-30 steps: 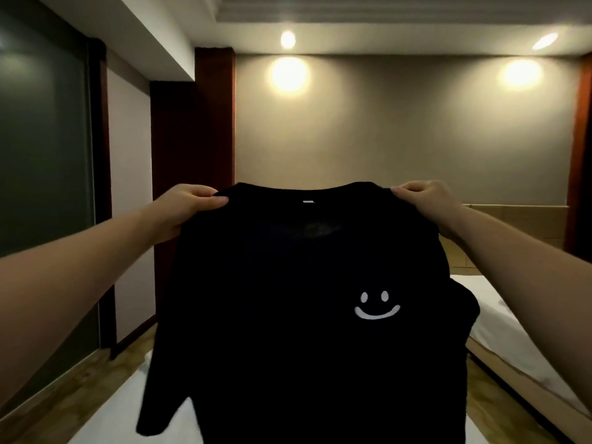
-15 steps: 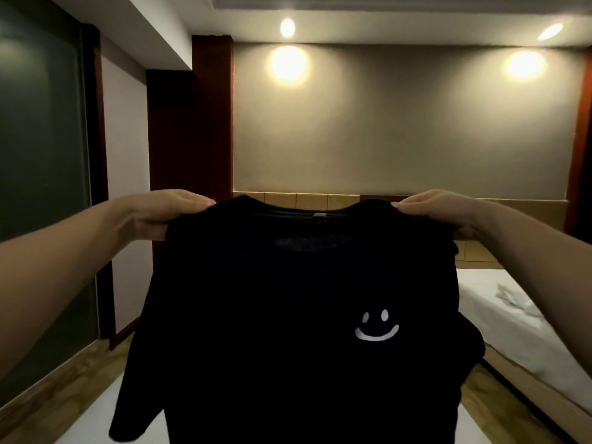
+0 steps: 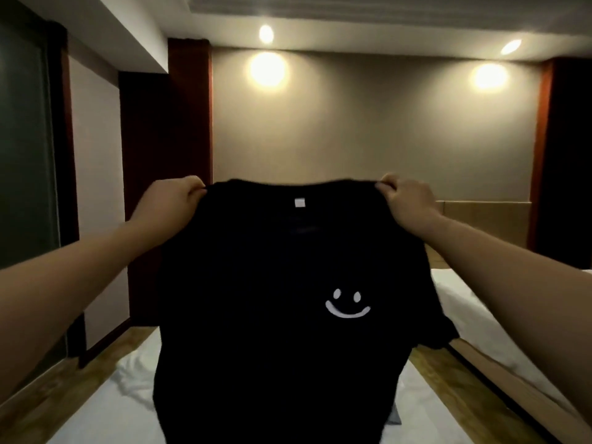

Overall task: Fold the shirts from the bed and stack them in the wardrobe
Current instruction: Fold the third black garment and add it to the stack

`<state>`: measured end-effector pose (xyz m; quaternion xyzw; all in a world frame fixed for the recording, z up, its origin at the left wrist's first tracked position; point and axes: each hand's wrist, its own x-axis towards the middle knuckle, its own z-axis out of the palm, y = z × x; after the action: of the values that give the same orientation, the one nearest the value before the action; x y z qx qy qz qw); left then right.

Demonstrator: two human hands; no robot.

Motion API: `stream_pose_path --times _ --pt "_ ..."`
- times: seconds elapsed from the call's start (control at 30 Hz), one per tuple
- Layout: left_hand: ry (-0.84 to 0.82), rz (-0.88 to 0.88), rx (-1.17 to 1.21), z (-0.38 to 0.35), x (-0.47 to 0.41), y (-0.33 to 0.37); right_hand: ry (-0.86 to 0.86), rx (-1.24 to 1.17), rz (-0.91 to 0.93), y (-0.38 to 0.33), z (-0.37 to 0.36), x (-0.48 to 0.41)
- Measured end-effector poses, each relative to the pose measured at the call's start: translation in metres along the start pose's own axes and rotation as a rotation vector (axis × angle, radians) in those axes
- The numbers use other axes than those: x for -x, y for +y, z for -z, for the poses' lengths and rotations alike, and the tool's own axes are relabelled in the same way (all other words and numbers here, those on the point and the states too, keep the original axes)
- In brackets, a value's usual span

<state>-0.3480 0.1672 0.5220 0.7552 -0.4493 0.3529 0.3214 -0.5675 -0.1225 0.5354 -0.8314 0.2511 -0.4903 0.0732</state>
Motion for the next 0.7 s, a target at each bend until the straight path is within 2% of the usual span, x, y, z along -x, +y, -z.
stream_pose_path --times 0.1,0.17,0.3,0.37,0.43,0.47,0.53,0.63,0.7 --pt "-0.041 0.079 0.193 0.009 0.004 0.008 -0.015 -0.035 -0.020 -0.003 0.012 0.000" --pt "-0.077 0.279 0.349 0.008 0.006 0.020 -0.111 -0.128 -0.104 -0.009 0.011 0.006" --pt "-0.194 0.851 0.980 -0.002 0.034 0.063 -0.365 -0.698 -0.524 -0.036 0.002 0.043" --pt "-0.200 0.976 1.165 -0.009 0.056 0.082 -0.448 -0.925 -0.706 -0.048 -0.008 0.069" --pt "-0.120 0.997 1.281 -0.020 0.082 0.099 -0.450 -1.129 -0.839 -0.057 -0.022 0.097" --pt "-0.080 0.989 1.298 -0.029 0.096 0.106 -0.431 -1.200 -0.872 -0.063 -0.030 0.112" --pt "-0.015 0.932 1.161 -0.054 0.125 0.115 -0.377 -1.211 -0.862 -0.073 -0.051 0.142" --pt "0.001 0.815 0.829 -0.086 0.162 0.120 -0.255 -0.937 -0.673 -0.078 -0.084 0.188" --pt "0.015 0.778 0.740 -0.095 0.180 0.123 -0.262 -0.785 -0.577 -0.083 -0.093 0.216"
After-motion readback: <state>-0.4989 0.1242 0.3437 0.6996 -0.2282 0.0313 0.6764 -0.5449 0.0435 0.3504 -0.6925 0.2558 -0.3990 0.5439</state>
